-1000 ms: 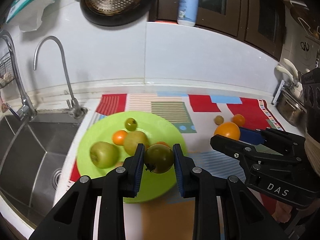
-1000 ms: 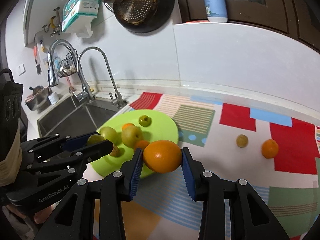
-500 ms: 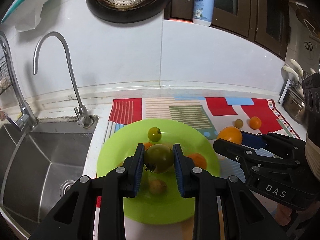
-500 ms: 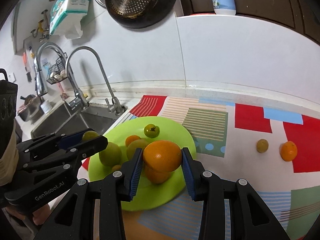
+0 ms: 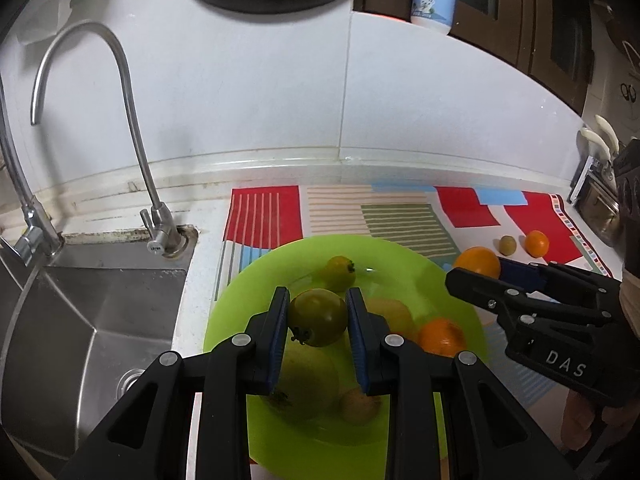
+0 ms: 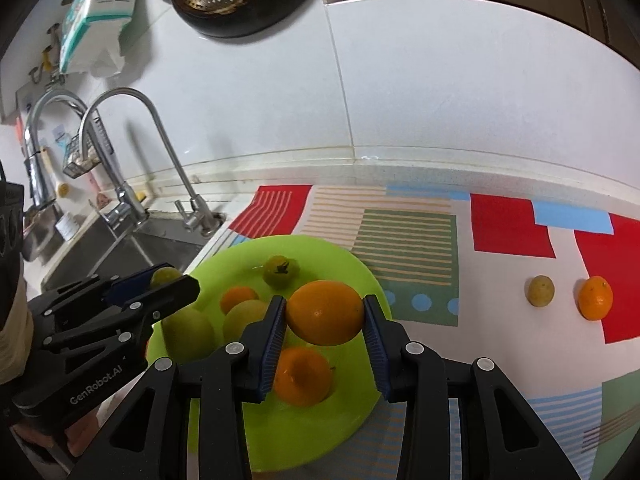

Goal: Organize fruits
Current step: 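Carry the orange and the green pear over the green plate, then open both tools to release the fruits onto the plate, then move both open tools toward the last orange and small yellow citrus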

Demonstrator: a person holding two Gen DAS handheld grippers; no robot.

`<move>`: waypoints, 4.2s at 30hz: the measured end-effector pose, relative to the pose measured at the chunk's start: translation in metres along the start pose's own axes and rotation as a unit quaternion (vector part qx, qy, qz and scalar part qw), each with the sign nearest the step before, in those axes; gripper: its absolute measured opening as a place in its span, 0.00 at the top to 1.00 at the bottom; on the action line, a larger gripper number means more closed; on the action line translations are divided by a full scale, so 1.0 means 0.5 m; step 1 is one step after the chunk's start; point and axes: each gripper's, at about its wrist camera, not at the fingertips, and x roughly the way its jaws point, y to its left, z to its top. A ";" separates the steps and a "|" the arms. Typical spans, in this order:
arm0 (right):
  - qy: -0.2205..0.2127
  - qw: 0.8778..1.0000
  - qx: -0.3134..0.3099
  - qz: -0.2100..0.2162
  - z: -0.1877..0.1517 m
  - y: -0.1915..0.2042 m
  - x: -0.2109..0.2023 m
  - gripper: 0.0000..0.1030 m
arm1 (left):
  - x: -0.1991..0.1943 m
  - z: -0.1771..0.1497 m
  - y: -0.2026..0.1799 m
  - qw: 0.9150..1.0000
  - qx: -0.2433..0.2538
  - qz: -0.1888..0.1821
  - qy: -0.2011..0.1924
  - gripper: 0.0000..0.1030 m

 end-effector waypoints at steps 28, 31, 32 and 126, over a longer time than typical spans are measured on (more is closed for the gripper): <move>-0.015 0.999 -0.007 -0.039 -0.003 0.003 -0.005 0.40 | -0.016 -0.008 0.003 1.000 0.010 0.010 0.003 0.47; -0.025 0.999 -0.009 -0.047 -0.010 0.005 -0.033 0.37 | -0.042 -0.010 -0.005 1.000 0.009 0.014 -0.004 0.44; -0.028 0.998 -0.010 -0.050 -0.011 0.006 -0.042 0.35 | -0.051 -0.011 -0.008 1.000 0.010 0.016 -0.008 0.43; 0.014 0.995 -0.047 -0.085 -0.031 -0.439 -0.062 0.32 | 0.219 0.071 -0.444 0.990 0.112 -0.073 0.041 0.39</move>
